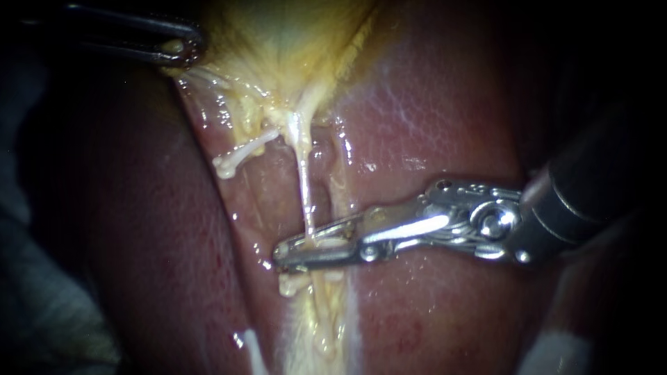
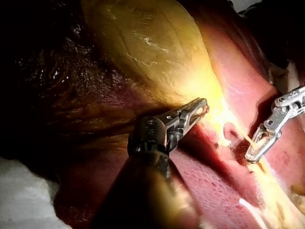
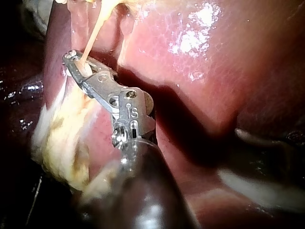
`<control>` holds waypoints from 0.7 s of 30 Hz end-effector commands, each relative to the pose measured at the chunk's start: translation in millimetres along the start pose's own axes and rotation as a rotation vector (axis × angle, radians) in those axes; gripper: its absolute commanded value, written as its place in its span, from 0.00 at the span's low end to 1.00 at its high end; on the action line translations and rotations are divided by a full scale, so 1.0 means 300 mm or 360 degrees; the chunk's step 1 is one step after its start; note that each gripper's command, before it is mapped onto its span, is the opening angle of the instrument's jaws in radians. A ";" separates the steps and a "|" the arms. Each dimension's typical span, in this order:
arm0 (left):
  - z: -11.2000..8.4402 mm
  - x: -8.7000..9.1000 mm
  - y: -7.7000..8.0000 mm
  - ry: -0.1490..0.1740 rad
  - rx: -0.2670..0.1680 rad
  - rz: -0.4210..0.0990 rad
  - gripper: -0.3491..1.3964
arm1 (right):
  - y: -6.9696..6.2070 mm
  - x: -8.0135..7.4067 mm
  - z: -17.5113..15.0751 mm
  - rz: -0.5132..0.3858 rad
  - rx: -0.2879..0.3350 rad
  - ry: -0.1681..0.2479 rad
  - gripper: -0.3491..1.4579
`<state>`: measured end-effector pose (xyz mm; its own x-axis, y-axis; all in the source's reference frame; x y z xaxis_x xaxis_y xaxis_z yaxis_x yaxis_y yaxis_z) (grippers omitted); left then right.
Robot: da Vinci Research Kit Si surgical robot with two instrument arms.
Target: Going back first clip right tube
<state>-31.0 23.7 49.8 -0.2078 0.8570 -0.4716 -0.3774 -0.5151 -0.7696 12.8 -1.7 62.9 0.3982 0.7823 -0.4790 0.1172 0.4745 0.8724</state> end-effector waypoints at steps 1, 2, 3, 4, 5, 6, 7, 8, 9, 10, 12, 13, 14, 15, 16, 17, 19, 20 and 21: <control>-0.0001 0.0000 0.0000 0.0000 0.0001 0.0000 0.00 | 0.0000 0.0002 0.000 0.0001 -0.0001 0.0001 0.00; -0.0001 0.0000 0.0000 0.0000 0.0001 0.0000 0.00 | 0.0000 0.0003 0.000 -0.0018 -0.0001 0.0000 0.03; -0.0001 0.0000 0.0000 0.0000 0.0001 0.0000 0.00 | 0.0000 0.0002 0.001 -0.0075 -0.0013 -0.0005 0.15; -0.0001 0.0000 0.0000 0.0000 0.0001 0.0000 0.00 | 0.0002 0.0002 0.001 -0.0085 -0.0035 -0.0004 0.22; -0.0001 0.0000 0.0000 0.0000 0.0001 0.0000 0.00 | 0.0004 0.0003 0.002 -0.0084 -0.0063 -0.0010 0.29; 0.0000 0.0000 0.0000 0.0000 0.0001 0.0000 0.00 | 0.0008 0.0004 0.002 -0.0093 -0.0083 -0.0020 0.34; 0.0000 0.0000 -0.0001 0.0000 0.0001 0.0000 0.00 | 0.0013 0.0005 0.003 -0.0111 -0.0106 -0.0047 0.38; 0.0000 0.0000 -0.0001 0.0000 0.0001 0.0000 0.00 | 0.0018 0.0005 0.004 -0.0119 -0.0122 -0.0071 0.40; 0.0000 -0.0001 -0.0002 0.0000 0.0000 0.0000 0.00 | 0.0023 0.0004 0.004 -0.0137 -0.0135 -0.0093 0.41; 0.0000 -0.0001 -0.0002 0.0000 0.0000 0.0000 0.00 | 0.0031 0.0002 0.005 -0.0156 -0.0144 -0.0106 0.42; 0.0001 -0.0002 -0.0004 0.0000 0.0001 0.0001 0.00 | 0.0044 -0.0001 0.006 -0.0187 -0.0161 -0.0105 0.43; 0.0002 -0.0003 -0.0004 0.0000 0.0001 0.0001 0.00 | 0.0054 -0.0004 0.006 -0.0207 -0.0171 -0.0102 0.44; 0.0002 -0.0004 -0.0005 0.0000 0.0001 0.0001 0.00 | 0.0062 -0.0006 0.006 -0.0227 -0.0181 -0.0099 0.44; 0.0002 -0.0004 -0.0006 0.0000 0.0001 0.0001 0.00 | 0.0069 -0.0008 0.007 -0.0238 -0.0192 -0.0095 0.45; 0.0002 -0.0004 -0.0006 0.0000 0.0001 0.0001 0.00 | 0.0080 -0.0011 0.007 -0.0250 -0.0207 -0.0089 0.45; 0.0002 -0.0004 -0.0006 0.0000 0.0001 0.0002 0.00 | 0.0088 -0.0012 0.007 -0.0270 -0.0216 -0.0086 0.46; 0.0002 -0.0004 -0.0006 0.0000 0.0001 0.0002 0.00 | 0.0101 -0.0014 0.006 -0.0279 -0.0225 -0.0083 0.46; 0.0002 -0.0004 -0.0006 0.0000 0.0001 0.0002 0.00 | 0.0107 -0.0012 0.006 -0.0297 -0.0231 -0.0081 0.46; 0.0002 -0.0004 -0.0006 0.0000 0.0001 0.0002 0.00 | 0.0110 -0.0011 0.005 -0.0306 -0.0240 -0.0077 0.46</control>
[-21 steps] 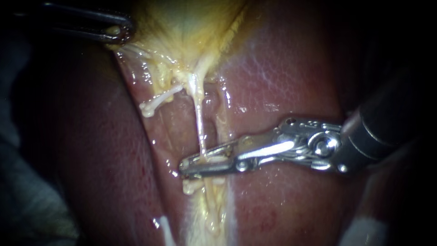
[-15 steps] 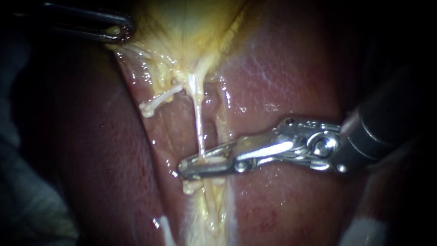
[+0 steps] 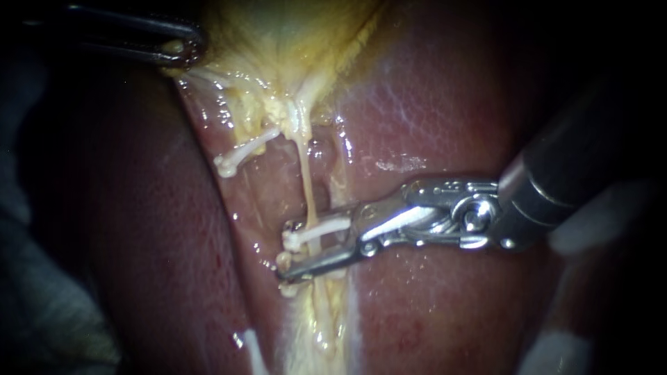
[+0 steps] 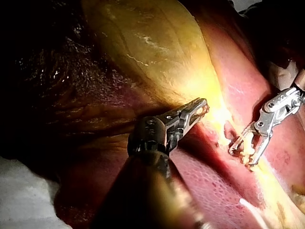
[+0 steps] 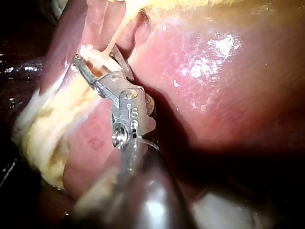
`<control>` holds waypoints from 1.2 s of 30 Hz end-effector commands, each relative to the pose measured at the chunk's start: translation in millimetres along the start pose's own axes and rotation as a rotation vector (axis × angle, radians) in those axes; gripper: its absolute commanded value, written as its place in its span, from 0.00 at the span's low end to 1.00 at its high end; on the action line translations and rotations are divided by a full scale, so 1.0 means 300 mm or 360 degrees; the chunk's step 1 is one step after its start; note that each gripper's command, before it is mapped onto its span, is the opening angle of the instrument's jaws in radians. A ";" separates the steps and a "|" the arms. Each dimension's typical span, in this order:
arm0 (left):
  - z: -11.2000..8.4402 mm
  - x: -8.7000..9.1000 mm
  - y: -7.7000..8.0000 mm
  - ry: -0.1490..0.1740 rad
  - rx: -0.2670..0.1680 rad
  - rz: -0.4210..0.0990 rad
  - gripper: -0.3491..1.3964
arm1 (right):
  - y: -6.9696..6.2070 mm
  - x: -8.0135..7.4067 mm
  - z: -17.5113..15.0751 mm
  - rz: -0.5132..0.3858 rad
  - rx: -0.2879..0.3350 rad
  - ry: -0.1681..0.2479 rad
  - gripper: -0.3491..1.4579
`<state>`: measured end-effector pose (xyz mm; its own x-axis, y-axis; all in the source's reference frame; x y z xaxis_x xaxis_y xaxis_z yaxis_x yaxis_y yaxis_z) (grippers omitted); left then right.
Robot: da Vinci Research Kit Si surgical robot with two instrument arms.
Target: Going back first clip right tube
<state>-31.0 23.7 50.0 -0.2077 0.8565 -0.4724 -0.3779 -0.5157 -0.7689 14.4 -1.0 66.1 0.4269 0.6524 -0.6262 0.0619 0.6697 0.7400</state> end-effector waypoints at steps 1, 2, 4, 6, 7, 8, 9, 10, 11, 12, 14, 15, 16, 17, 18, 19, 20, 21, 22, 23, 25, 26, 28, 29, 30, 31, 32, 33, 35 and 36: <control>0.0000 0.0000 0.0000 0.0000 0.0000 0.0000 0.00 | 0.0004 0.0003 -0.001 -0.0008 -0.0009 0.0005 0.46; 0.0000 0.0000 0.0000 0.0000 0.0000 0.0000 0.00 | 0.0008 0.0005 -0.001 -0.0015 -0.0019 0.0009 0.46; -0.0001 0.0000 0.0000 -0.0001 -0.0001 0.0000 0.00 | 0.0013 0.0008 -0.002 -0.0021 -0.0030 0.0018 0.46; -0.0002 -0.0001 0.0000 -0.0001 -0.0001 0.0000 0.00 | 0.0013 0.0009 -0.004 -0.0056 -0.0029 0.0017 0.46; -0.0003 -0.0001 0.0001 -0.0001 -0.0001 0.0000 0.00 | 0.0011 0.0008 -0.005 -0.0085 -0.0031 0.0017 0.46; -0.0003 -0.0001 0.0001 -0.0001 -0.0001 0.0000 0.00 | 0.0005 0.0006 -0.006 -0.0123 -0.0041 0.0019 0.47; -0.0004 -0.0001 0.0001 -0.0001 -0.0001 0.0000 0.00 | 0.0000 0.0004 -0.007 -0.0161 -0.0055 0.0022 0.47; -0.0005 -0.0002 0.0001 -0.0001 -0.0001 0.0000 0.00 | -0.0006 0.0001 -0.008 -0.0190 -0.0080 0.0029 0.47; -0.0005 -0.0002 0.0001 -0.0001 -0.0001 0.0000 0.00 | -0.0015 -0.0003 -0.010 -0.0243 -0.0131 0.0041 0.47; -0.0006 -0.0002 0.0001 -0.0001 -0.0001 0.0000 0.00 | -0.0021 -0.0006 -0.012 -0.0273 -0.0144 0.0042 0.47; -0.0006 -0.0002 0.0001 -0.0001 -0.0001 0.0000 0.00 | -0.0035 -0.0010 -0.016 -0.0329 -0.0182 0.0046 0.47; -0.0006 -0.0002 0.0001 -0.0001 -0.0001 0.0001 0.00 | -0.0043 -0.0012 -0.018 -0.0362 -0.0199 0.0046 0.47; -0.0007 -0.0002 0.0001 -0.0001 -0.0001 0.0001 0.00 | -0.0049 -0.0012 -0.021 -0.0390 -0.0214 0.0046 0.47; -0.0007 -0.0002 0.0001 -0.0001 -0.0001 0.0001 0.00 | -0.0055 -0.0011 -0.023 -0.0417 -0.0228 0.0045 0.47; -0.0007 -0.0002 0.0001 -0.0001 -0.0001 0.0001 0.00 | -0.0063 -0.0009 -0.027 -0.0432 -0.0243 0.0046 0.47; -0.0007 -0.0002 0.0001 -0.0001 -0.0001 0.0001 0.00 | -0.0070 -0.0008 -0.030 -0.0442 -0.0254 0.0047 0.47; -0.0007 -0.0002 0.0001 -0.0001 -0.0001 0.0001 0.00 | -0.0077 -0.0009 -0.032 -0.0452 -0.0259 0.0046 0.47; -0.0007 -0.0002 0.0001 -0.0001 -0.0001 0.0001 0.00 | -0.0087 -0.0010 -0.036 -0.0461 -0.0266 0.0046 0.47; -0.0007 -0.0002 0.0001 -0.0001 -0.0001 0.0000 0.00 | -0.0094 -0.0012 -0.038 -0.0465 -0.0268 0.0045 0.47; -0.0007 -0.0002 0.0001 -0.0001 -0.0001 0.0000 0.00 | -0.0102 -0.0015 -0.040 -0.0469 -0.0272 0.0045 0.47; -0.0005 -0.0001 0.0001 -0.0001 -0.0001 0.0000 0.00 | -0.0118 -0.0021 -0.044 -0.0489 -0.0276 0.0043 0.47; -0.0003 -0.0002 0.0001 0.0000 0.0000 0.0001 0.00 | -0.0123 -0.0021 -0.046 -0.0485 -0.0278 0.0044 0.47; 0.0006 -0.0007 0.0000 0.0001 0.0003 0.0002 0.00 | -0.0132 -0.0015 -0.049 -0.0488 -0.0277 0.0044 0.47; 0.0013 -0.0012 -0.0002 0.0002 0.0005 0.0003 0.00 | -0.0135 -0.0010 -0.050 -0.0495 -0.0276 0.0043 0.47; 0.0023 -0.0020 -0.0004 0.0004 0.0008 0.0005 0.00 | -0.0137 -0.0006 -0.051 -0.0493 -0.0275 0.0043 0.47; 0.0038 -0.0031 -0.0007 0.0006 0.0012 0.0009 0.00 | -0.0139 0.0000 -0.051 -0.0491 -0.0274 0.0043 0.47; 0.0052 -0.0040 -0.0011 0.0010 0.0021 0.0011 0.00 | -0.0141 0.0004 -0.051 -0.0499 -0.0274 0.0042 0.47; 0.0067 -0.0049 -0.0015 0.0010 0.0020 0.0014 0.00 | -0.0142 0.0007 -0.051 -0.0498 -0.0274 0.0042 0.47; 0.0108 -0.0071 -0.0027 -0.0002 0.0012 0.0031 0.00 | -0.0146 0.0009 -0.051 -0.0498 -0.0274 0.0042 0.47; 0.0126 -0.0081 -0.0033 -0.0008 0.0010 0.0024 0.00 | -0.0147 0.0009 -0.051 -0.0498 -0.0274 0.0042 0.47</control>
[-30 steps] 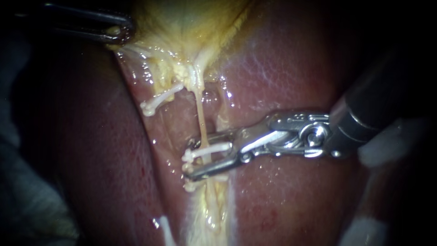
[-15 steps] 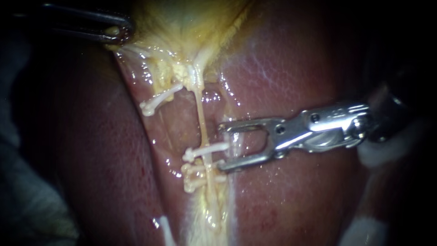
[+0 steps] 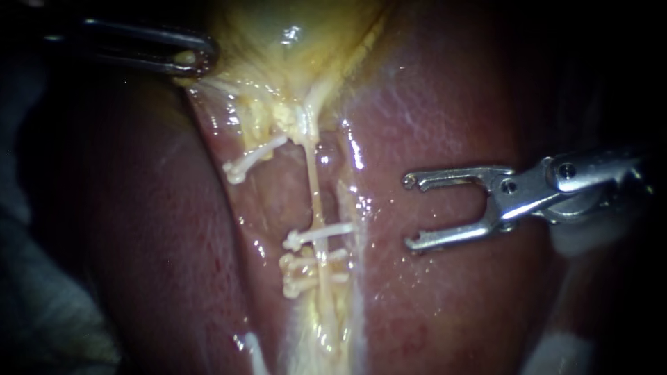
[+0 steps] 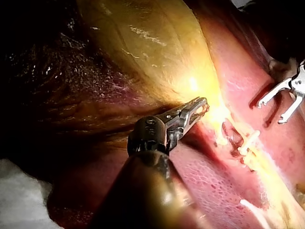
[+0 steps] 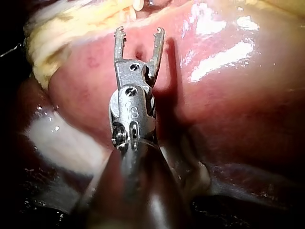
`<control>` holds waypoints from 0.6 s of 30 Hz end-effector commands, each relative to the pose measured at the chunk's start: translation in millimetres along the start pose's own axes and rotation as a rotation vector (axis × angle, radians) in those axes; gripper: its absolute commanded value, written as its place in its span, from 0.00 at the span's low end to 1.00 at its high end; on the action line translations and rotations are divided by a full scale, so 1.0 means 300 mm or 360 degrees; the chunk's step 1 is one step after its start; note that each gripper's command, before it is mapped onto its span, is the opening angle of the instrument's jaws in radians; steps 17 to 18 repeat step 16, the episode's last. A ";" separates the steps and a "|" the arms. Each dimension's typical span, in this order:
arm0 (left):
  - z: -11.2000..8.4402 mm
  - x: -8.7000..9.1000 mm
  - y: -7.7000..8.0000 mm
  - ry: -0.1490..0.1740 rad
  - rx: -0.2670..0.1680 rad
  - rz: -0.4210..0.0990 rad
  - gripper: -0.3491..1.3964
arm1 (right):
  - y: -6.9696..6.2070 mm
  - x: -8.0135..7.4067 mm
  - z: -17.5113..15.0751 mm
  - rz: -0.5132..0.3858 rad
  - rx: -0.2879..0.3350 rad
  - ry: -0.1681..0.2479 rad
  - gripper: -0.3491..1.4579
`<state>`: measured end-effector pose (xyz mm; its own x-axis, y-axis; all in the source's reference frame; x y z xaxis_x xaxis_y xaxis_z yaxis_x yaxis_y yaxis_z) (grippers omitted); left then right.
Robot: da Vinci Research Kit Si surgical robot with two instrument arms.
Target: Going back first clip right tube
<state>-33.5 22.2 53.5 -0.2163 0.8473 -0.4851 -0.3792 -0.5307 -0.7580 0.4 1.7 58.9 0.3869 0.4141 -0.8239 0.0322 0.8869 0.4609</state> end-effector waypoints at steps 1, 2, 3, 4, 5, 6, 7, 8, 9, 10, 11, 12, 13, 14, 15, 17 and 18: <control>0.0021 -0.0009 -0.0006 -0.0010 -0.0001 -0.0001 0.00 | -0.0002 0.0000 0.000 0.0000 0.0000 -0.0001 0.47; 0.0046 -0.0021 -0.0015 -0.0020 0.0000 -0.0006 0.00 | -0.0002 0.0000 0.000 0.0000 0.0000 -0.0001 0.47; 0.0064 -0.0030 -0.0021 -0.0026 -0.0004 -0.0012 0.00 | -0.0003 0.0000 0.000 0.0000 0.0000 -0.0001 0.47; 0.0080 -0.0039 -0.0027 -0.0033 -0.0007 -0.0018 0.00 | -0.0003 0.0000 0.000 0.0000 0.0000 -0.0001 0.47; 0.0096 -0.0049 -0.0034 -0.0036 -0.0013 -0.0024 0.00 | -0.0003 0.0000 0.000 0.0000 0.0000 -0.0001 0.47; 0.0104 -0.0053 -0.0039 -0.0037 -0.0016 -0.0022 0.00 | -0.0003 0.0000 0.000 0.0000 0.0000 -0.0001 0.47; 0.0110 -0.0058 -0.0044 -0.0041 -0.0013 -0.0020 0.00 | -0.0003 0.0001 0.000 0.0000 0.0000 -0.0001 0.47; 0.0111 -0.0059 -0.0046 -0.0041 -0.0014 -0.0019 0.00 | -0.0004 0.0001 0.000 0.0000 0.0000 -0.0001 0.47; 0.0110 -0.0059 -0.0046 -0.0041 -0.0014 -0.0019 0.00 | -0.0004 0.0001 0.000 0.0000 0.0000 -0.0001 0.47; 0.0107 -0.0057 -0.0046 -0.0042 -0.0015 -0.0019 0.00 | -0.0005 0.0002 0.000 0.0000 0.0000 -0.0001 0.47; 0.0106 -0.0056 -0.0045 -0.0042 -0.0016 -0.0020 0.00 | -0.0007 0.0003 0.000 0.0000 0.0000 -0.0001 0.47; 0.0105 -0.0055 -0.0044 -0.0042 -0.0016 -0.0020 0.00 | -0.0007 0.0004 0.000 0.0001 0.0000 -0.0001 0.47; 0.0104 -0.0055 -0.0044 -0.0042 -0.0016 -0.0020 0.00 | -0.0008 0.0005 0.000 0.0001 0.0005 -0.0001 0.47; 0.0103 -0.0054 -0.0044 -0.0042 -0.0016 -0.0020 0.00 | -0.0009 0.0007 0.000 0.0001 0.0005 -0.0001 0.47; 0.0100 -0.0055 -0.0043 -0.0042 -0.0017 -0.0020 0.00 | -0.0010 0.0008 0.000 0.0002 0.0009 0.0000 0.47; 0.0097 -0.0054 -0.0043 -0.0043 -0.0018 -0.0020 0.00 | -0.0010 0.0010 0.001 0.0002 0.0018 0.0000 0.47; 0.0097 -0.0054 -0.0043 -0.0043 -0.0018 -0.0020 0.00 | -0.0010 0.0010 0.001 0.0002 0.0018 0.0000 0.47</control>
